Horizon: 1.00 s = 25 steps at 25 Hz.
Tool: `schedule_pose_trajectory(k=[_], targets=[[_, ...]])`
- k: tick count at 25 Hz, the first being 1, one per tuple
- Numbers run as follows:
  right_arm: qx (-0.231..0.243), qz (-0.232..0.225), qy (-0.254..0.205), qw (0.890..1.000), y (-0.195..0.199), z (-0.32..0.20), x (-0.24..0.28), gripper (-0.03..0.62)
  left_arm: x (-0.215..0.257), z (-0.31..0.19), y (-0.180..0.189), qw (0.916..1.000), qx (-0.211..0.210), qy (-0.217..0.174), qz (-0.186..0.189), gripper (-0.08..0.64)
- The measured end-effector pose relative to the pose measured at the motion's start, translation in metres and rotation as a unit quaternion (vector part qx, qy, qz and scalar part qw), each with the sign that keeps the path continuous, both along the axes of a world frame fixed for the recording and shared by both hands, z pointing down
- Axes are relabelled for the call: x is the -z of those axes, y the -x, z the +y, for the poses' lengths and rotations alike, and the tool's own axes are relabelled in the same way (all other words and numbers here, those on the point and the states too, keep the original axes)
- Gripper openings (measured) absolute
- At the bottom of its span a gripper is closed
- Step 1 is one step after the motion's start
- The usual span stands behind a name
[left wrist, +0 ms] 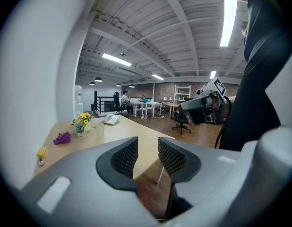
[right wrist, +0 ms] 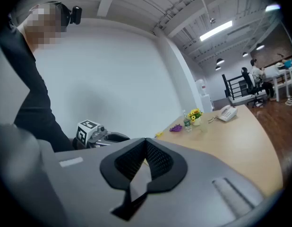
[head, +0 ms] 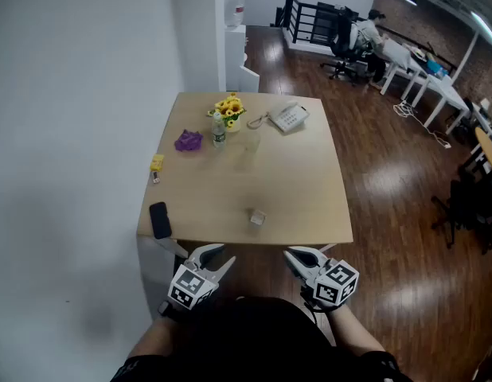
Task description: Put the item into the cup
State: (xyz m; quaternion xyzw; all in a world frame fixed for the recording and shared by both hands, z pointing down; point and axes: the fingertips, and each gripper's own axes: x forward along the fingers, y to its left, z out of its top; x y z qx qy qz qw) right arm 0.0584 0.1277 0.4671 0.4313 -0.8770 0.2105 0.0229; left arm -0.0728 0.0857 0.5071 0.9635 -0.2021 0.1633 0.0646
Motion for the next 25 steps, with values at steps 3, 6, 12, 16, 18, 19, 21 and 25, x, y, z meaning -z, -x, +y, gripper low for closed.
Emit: schedule_pose_trajectory(k=[3,6,12,16,18,19,21,25], targets=[[-0.006,0.004,0.002,1.0,0.002,-0.007,-0.002,0.008,-0.001,-0.005,0.004,1.0,-0.003,-0.002,0.0,0.138],[-0.009,0.014,0.003,1.0,0.004,-0.015,-0.006,0.008,-0.003,-0.01,0.008,1.0,-0.007,-0.003,0.0,0.146],[0.002,0.051,0.013,0.999,0.006,-0.03,-0.022,0.016,-0.007,-0.014,0.016,0.9999,-0.01,0.002,-0.005,0.168],[0.007,0.059,0.029,0.998,0.003,-0.048,-0.039,0.048,-0.012,-0.017,0.018,0.9999,-0.008,0.003,-0.009,0.178],[0.013,0.071,0.04,0.997,-0.001,-0.061,-0.051,0.058,-0.014,-0.019,0.017,0.9999,-0.007,0.004,-0.011,0.179],[0.016,0.079,0.046,0.996,-0.002,-0.068,-0.057,0.063,-0.015,-0.019,0.016,0.9999,-0.007,0.006,-0.012,0.179],[0.023,0.098,0.057,0.993,-0.005,-0.081,-0.07,0.072,-0.018,-0.02,0.017,0.9998,-0.006,0.01,-0.016,0.179],[0.048,0.159,0.074,0.983,-0.01,-0.111,-0.107,0.087,-0.028,-0.03,0.013,0.9994,0.0,0.018,-0.028,0.179]])
